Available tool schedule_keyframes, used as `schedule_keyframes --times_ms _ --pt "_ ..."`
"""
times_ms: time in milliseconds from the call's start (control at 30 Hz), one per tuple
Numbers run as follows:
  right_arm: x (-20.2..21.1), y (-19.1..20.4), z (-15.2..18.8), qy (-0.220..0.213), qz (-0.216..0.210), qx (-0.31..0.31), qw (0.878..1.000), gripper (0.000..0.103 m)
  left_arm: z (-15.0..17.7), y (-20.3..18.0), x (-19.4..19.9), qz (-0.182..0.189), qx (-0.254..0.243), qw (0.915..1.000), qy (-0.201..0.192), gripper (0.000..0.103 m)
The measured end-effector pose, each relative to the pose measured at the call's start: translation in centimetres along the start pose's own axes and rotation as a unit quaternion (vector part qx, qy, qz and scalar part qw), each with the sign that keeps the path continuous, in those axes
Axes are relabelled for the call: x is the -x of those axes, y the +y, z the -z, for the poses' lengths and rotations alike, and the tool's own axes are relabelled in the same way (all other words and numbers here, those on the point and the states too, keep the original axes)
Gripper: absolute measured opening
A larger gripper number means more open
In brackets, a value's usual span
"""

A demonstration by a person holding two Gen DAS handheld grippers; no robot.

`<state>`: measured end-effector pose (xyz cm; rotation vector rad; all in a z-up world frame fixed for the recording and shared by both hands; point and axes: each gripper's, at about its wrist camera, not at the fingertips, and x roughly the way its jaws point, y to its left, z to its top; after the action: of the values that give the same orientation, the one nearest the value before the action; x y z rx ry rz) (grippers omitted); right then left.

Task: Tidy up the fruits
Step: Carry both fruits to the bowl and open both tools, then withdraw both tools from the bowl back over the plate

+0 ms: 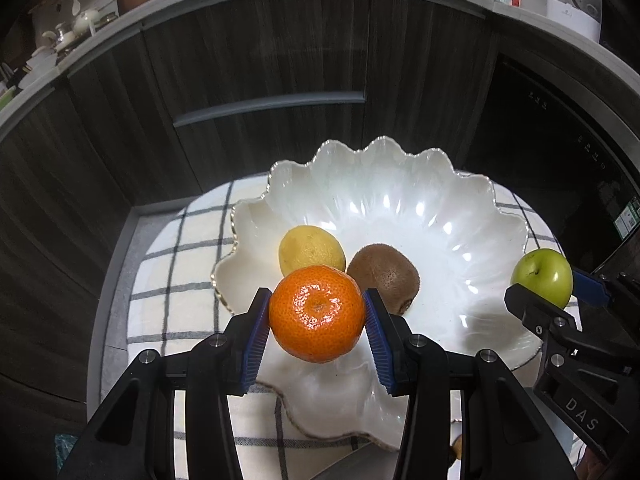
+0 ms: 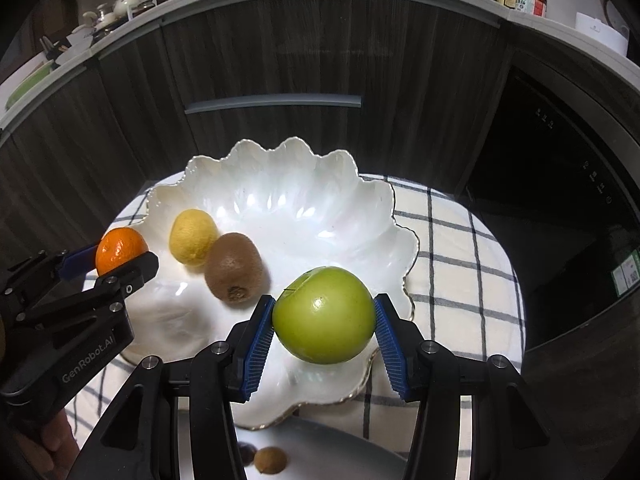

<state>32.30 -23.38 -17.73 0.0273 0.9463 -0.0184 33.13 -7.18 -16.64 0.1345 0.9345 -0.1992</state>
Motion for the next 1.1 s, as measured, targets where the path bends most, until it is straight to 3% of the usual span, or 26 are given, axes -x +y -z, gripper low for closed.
schedule_keyframes --times_ms 233,300,333,367,433,500,667,800,867,1100 --pt "-1.3 -0.3 -0.1 0.013 0.001 -0.003 1.0 0.051 0.0 -0.1 -1.2 -0.002 -0.002 0.9999 0.012 0.047" --pt "-1.6 -0.3 0.0 0.015 0.007 -0.003 1.0 0.051 0.0 -0.1 -1.1 -0.008 -0.003 0.9999 0.006 0.055" --pt "-1.6 -0.3 0.0 0.017 0.015 -0.003 1.0 0.052 0.0 0.0 -1.0 -0.013 -0.005 0.9999 0.002 0.063" --pt "-1.6 -0.3 0.0 0.015 0.018 -0.003 1.0 0.055 0.0 0.0 -0.9 -0.018 -0.006 0.9998 -0.002 0.067" --pt "-1.3 -0.4 -0.1 0.005 0.025 -0.005 1.0 0.07 -0.1 0.1 -0.7 -0.024 -0.009 0.9997 -0.004 0.068" --pt "-0.7 -0.4 -0.3 -0.007 0.035 -0.004 0.999 0.079 -0.2 0.2 -0.6 -0.027 -0.01 0.9996 -0.004 0.072" --pt "0.7 -0.5 -0.5 -0.024 0.05 -0.011 0.998 0.079 0.0 0.5 0.6 -0.046 0.0 0.9989 -0.015 0.091" --pt "2.2 -0.5 -0.4 -0.036 0.056 -0.013 0.998 0.079 0.1 0.3 2.1 -0.048 -0.002 0.9984 -0.029 0.093" --pt "3.2 -0.4 0.0 -0.041 0.059 -0.013 0.997 0.08 0.3 0.2 2.9 -0.05 -0.003 0.9981 -0.037 0.1" --pt "6.1 -0.9 1.8 -0.04 0.066 -0.017 0.997 0.08 1.8 -1.4 5.4 -0.046 -0.023 0.9975 -0.049 0.101"
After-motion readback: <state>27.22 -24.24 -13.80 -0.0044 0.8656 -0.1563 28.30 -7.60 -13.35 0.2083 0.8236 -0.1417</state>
